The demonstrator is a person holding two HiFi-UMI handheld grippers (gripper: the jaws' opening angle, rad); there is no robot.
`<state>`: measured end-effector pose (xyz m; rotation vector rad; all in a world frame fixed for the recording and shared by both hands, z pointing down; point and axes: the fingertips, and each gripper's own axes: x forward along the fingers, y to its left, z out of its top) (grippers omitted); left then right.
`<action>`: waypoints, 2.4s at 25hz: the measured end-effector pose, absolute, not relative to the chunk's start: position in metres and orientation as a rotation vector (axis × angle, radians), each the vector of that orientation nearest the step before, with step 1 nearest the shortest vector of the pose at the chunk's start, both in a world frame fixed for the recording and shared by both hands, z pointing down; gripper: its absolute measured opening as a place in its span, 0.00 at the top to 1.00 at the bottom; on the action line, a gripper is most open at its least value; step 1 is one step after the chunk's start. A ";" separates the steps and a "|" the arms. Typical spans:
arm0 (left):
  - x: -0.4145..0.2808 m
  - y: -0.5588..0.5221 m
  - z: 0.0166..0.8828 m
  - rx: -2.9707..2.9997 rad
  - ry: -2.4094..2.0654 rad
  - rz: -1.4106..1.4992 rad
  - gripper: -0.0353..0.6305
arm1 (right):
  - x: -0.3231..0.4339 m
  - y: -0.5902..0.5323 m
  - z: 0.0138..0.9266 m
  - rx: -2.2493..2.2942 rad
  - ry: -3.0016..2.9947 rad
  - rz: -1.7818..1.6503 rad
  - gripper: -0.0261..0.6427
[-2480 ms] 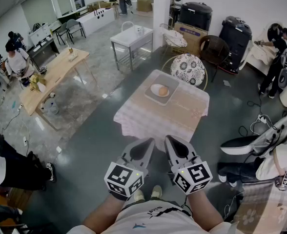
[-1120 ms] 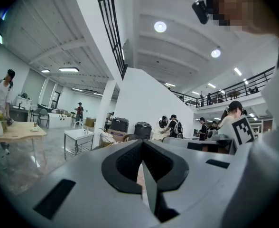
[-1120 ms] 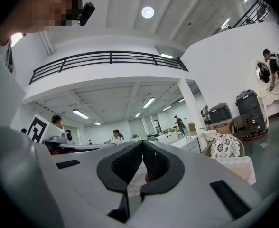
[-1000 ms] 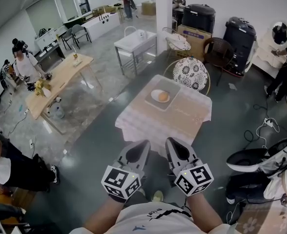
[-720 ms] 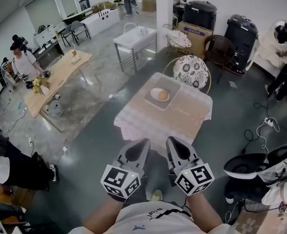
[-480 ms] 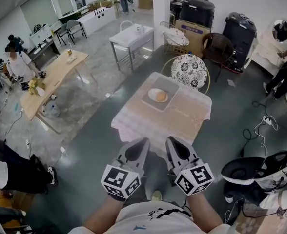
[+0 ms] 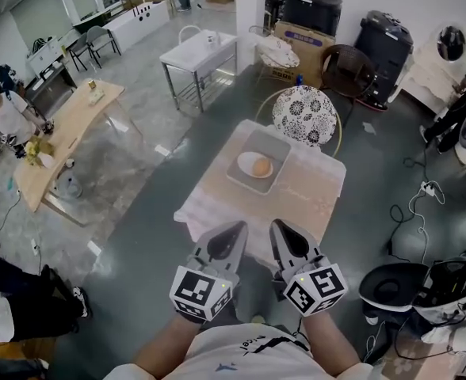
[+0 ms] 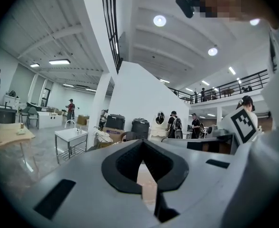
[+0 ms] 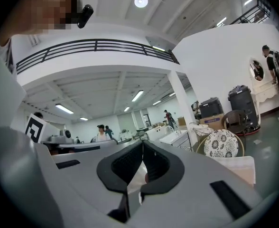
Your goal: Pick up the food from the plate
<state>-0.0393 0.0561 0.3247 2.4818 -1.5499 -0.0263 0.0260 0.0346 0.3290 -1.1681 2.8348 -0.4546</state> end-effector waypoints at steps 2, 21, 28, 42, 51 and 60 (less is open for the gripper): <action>-0.050 0.033 0.329 2.504 -1.517 -0.023 0.94 | 0.014 0.014 0.332 -1.211 2.828 -0.459 0.94; -0.083 -0.109 0.384 2.577 -1.350 -0.012 0.94 | -0.022 -0.121 0.405 -1.482 2.743 -0.631 0.94; -0.080 -0.165 0.414 2.576 -1.342 0.000 0.94 | -0.020 -0.178 0.448 -1.508 2.749 -0.709 0.94; -0.066 -0.246 0.517 2.499 -1.292 0.099 0.94 | -0.004 -0.264 0.571 -1.607 2.679 -0.957 0.94; -0.071 -0.270 0.567 2.443 -1.298 0.158 0.94 | -0.002 -0.286 0.649 -1.688 2.629 -1.135 0.69; -0.074 -0.286 0.589 2.430 -1.300 0.179 0.94 | 0.000 -0.300 0.706 -1.781 2.581 -1.300 0.55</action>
